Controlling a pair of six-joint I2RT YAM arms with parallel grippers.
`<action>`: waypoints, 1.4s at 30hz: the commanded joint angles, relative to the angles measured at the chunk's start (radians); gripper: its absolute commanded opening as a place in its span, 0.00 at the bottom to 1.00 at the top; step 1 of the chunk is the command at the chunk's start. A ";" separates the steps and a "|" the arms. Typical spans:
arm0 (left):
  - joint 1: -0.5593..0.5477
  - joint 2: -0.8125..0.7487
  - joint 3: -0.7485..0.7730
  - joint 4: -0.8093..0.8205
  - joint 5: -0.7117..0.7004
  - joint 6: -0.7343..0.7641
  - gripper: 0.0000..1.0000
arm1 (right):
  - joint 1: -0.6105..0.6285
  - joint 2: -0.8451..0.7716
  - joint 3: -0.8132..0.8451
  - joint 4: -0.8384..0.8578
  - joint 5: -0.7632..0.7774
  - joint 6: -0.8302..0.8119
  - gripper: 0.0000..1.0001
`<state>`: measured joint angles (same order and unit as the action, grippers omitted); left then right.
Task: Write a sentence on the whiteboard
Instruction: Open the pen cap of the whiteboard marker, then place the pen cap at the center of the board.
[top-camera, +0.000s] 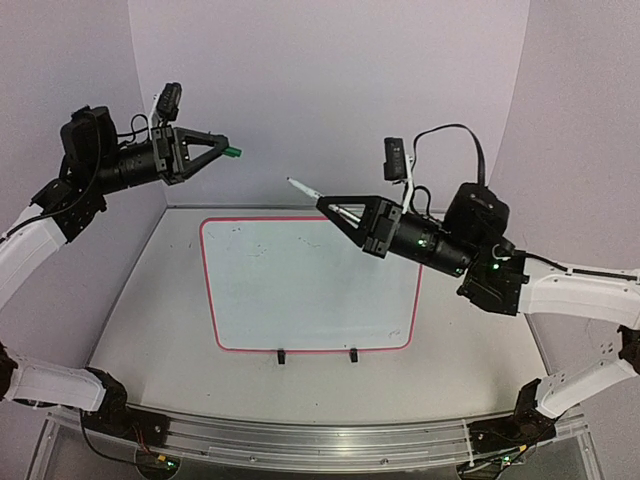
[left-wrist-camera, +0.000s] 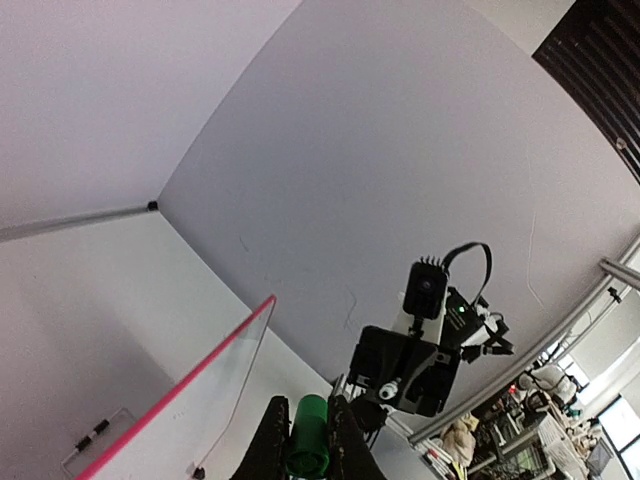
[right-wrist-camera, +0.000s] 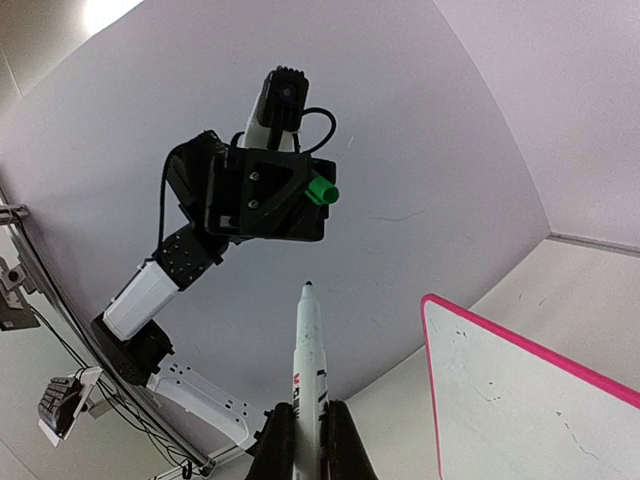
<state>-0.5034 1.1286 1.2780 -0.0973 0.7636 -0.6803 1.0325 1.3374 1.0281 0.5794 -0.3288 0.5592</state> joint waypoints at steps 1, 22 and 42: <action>0.099 0.015 0.061 0.133 0.027 -0.057 0.00 | -0.001 -0.108 -0.020 -0.027 0.053 -0.069 0.00; 0.379 0.204 -0.097 -0.411 -0.751 0.245 0.00 | 0.003 -0.226 0.028 -0.406 0.272 -0.264 0.00; 0.406 0.515 -0.341 -0.188 -0.373 0.157 0.00 | 0.012 -0.163 0.034 -0.419 0.255 -0.263 0.00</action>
<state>-0.1140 1.5883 0.9391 -0.3564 0.2882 -0.5086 1.0373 1.1652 1.0416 0.1547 -0.0727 0.3031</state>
